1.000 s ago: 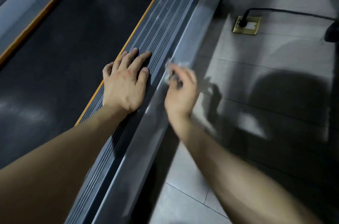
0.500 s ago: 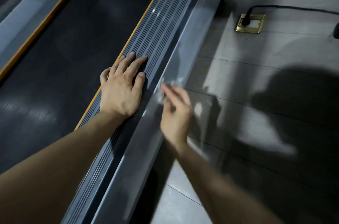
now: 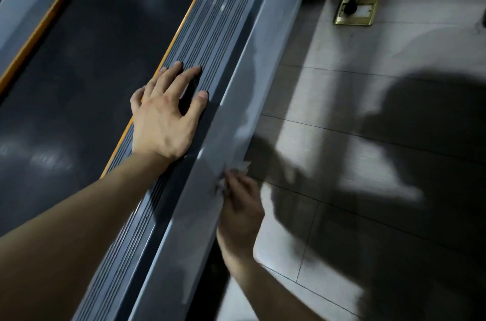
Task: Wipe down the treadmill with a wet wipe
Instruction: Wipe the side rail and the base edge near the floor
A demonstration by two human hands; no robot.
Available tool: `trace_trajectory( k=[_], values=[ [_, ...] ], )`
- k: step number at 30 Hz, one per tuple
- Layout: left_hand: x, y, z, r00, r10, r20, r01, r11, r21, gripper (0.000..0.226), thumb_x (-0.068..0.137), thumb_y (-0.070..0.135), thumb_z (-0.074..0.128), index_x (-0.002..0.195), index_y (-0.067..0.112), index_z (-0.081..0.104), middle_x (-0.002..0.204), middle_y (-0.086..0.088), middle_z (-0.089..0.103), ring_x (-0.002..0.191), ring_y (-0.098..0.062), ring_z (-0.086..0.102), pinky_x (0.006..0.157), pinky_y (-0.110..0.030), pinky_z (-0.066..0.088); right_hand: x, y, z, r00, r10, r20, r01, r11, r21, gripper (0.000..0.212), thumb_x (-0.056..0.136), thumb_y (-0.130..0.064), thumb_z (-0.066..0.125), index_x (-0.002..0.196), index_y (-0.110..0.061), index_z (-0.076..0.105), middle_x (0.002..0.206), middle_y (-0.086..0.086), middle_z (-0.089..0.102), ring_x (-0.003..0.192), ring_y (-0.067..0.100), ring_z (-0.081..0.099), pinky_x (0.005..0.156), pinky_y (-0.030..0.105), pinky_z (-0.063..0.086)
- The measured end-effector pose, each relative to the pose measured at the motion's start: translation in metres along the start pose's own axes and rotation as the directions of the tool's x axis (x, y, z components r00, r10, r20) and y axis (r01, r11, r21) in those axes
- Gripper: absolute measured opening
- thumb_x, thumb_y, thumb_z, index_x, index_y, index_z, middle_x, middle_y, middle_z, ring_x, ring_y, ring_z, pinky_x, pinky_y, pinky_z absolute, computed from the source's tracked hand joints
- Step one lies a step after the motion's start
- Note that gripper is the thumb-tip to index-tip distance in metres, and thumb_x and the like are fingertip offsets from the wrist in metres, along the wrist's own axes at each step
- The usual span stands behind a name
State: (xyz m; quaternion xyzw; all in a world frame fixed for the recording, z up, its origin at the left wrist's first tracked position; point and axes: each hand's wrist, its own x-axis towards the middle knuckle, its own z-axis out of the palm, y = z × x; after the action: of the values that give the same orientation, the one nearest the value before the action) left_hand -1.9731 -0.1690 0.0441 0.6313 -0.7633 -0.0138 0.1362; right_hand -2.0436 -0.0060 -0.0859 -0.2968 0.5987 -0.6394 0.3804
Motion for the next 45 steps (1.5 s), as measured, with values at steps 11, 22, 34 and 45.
trace_trajectory(
  k=[11,22,34,45],
  values=[
    [0.001,-0.001,-0.001,1.000,0.002,-0.007,-0.002,1.000,-0.009,0.055,0.103,0.066,0.037,0.155,0.049,0.045,0.167,0.016,0.039,0.158,-0.012,0.027,0.128,-0.052,0.018,0.123,0.025,0.017,0.986,0.056,-0.157,-0.053,0.998,0.020,0.037,0.098,0.004,0.066,0.126,-0.018,0.079,0.120,0.005,0.076,0.112,0.015,0.072,0.102,0.036,0.057],
    [0.002,-0.001,0.000,1.000,-0.004,-0.014,0.003,1.000,-0.017,0.053,0.102,0.065,0.041,0.152,0.050,0.048,0.165,0.016,0.041,0.156,-0.011,0.032,0.128,-0.049,0.019,0.132,0.050,0.028,0.972,0.130,-0.196,-0.126,0.991,0.036,0.033,0.097,0.003,0.066,0.124,-0.010,0.079,0.116,0.009,0.078,0.107,0.027,0.074,0.101,0.044,0.058],
    [0.001,-0.001,-0.001,1.000,-0.007,-0.019,0.007,1.000,-0.018,0.053,0.102,0.066,0.041,0.152,0.050,0.048,0.165,0.016,0.042,0.156,-0.011,0.031,0.128,-0.050,0.019,-0.070,0.007,-0.003,0.998,-0.065,-0.003,0.065,0.998,-0.016,0.046,0.097,0.002,0.073,0.132,-0.027,0.076,0.128,-0.001,0.068,0.121,0.023,0.070,0.094,0.047,0.061],
    [0.000,0.002,0.000,1.000,-0.007,-0.021,0.007,1.000,-0.008,0.054,0.103,0.066,0.040,0.154,0.048,0.048,0.167,0.014,0.040,0.157,-0.013,0.029,0.127,-0.051,0.020,0.224,-0.052,0.045,0.964,-0.129,-0.234,0.128,0.992,-0.022,0.045,0.095,0.014,0.059,0.126,-0.011,0.079,0.114,-0.008,0.067,0.105,0.001,0.061,0.095,0.005,0.045]
  ],
)
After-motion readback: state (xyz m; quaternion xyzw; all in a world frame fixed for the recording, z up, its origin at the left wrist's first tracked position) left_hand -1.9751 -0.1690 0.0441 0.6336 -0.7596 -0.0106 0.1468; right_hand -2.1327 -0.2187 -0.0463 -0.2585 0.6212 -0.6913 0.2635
